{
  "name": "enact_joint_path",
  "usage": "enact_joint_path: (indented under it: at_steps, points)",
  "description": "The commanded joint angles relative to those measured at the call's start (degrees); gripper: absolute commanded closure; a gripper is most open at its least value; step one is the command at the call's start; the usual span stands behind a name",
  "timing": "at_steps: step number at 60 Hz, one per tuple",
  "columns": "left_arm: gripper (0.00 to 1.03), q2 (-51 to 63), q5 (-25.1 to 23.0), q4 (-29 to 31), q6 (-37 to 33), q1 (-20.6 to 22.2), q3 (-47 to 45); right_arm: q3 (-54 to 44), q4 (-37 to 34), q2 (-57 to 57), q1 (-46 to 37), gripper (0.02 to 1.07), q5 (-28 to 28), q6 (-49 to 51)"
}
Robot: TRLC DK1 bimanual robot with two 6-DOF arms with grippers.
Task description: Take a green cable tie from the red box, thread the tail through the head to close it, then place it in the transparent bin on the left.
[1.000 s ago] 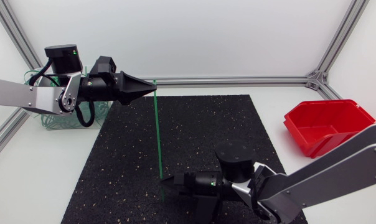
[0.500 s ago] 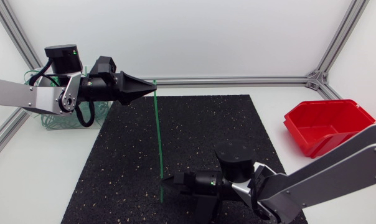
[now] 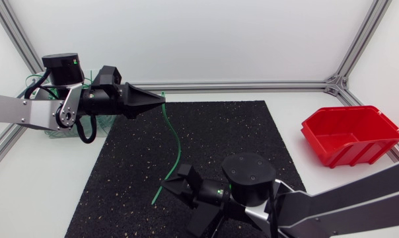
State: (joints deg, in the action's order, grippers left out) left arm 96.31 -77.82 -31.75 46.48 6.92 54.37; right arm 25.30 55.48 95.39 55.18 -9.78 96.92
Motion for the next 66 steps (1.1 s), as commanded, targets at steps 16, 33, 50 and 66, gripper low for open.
enact_joint_path:
  at_steps: [16, 33, 50, 66]
  points:
    - [1.0, -3.94, -1.19, -0.68, -0.34, 0.73, -4.71, -0.16, -0.2, -4.43, 4.94, 1.01, 10.22, -37.86]
    - [1.0, -6.22, -1.02, 0.11, 0.19, 1.52, -5.77, -2.71, -0.29, -5.83, 8.37, 1.01, 16.46, -53.07]
    - [1.0, -7.02, -0.66, 0.11, 0.89, 2.57, -6.21, -3.77, -0.73, -6.19, 8.63, 1.01, 14.26, -66.16]
    - [1.0, -7.1, 0.04, -0.16, 0.81, 3.54, -6.47, 6.34, -33.86, -21.3, 9.16, 1.02, 9.34, -87.34]
